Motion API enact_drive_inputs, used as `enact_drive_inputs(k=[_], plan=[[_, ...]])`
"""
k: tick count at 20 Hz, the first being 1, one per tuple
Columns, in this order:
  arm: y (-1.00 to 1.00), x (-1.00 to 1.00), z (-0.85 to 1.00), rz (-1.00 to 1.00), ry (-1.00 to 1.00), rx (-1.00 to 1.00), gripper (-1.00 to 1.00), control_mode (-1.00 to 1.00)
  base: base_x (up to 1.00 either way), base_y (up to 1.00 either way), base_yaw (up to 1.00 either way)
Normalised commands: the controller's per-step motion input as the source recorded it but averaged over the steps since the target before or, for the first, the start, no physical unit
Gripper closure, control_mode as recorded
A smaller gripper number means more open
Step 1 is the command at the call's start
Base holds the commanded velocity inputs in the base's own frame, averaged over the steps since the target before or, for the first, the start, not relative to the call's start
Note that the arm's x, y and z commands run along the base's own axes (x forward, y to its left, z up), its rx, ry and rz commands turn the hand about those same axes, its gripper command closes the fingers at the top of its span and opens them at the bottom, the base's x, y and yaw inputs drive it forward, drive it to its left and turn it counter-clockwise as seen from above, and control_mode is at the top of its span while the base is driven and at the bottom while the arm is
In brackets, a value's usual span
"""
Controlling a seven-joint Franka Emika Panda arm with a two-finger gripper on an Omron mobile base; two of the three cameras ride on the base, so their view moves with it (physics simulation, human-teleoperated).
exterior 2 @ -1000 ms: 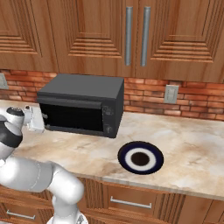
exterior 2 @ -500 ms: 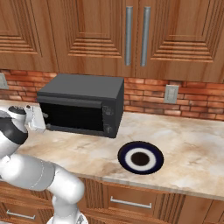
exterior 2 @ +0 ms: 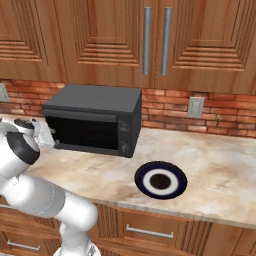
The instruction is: Pull the toaster oven rack outwards. Pick up the baguette from the plate and place it on the toaster oven rack. Close the toaster oven door fully and set the temperature to the lowest setting.
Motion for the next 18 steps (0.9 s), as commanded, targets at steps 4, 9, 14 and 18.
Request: enact_drive_inputs(k=[4,9,14,18], plan=[[-0.45,0.8,0.75,0.0,0.1,0.15,-1.0,-1.0,0.0,0.0,0.0],[-0.41,0.95,0.7,0.0,0.14,0.14,-1.0,-1.0,0.0,0.0,0.0],[-0.35,1.0,0.72,-0.01,0.15,0.13,-1.0,-1.0,0.0,0.0,0.0],[-0.23,1.0,0.78,-0.08,0.1,0.09,-1.0,-1.0,0.0,0.0,0.0]])
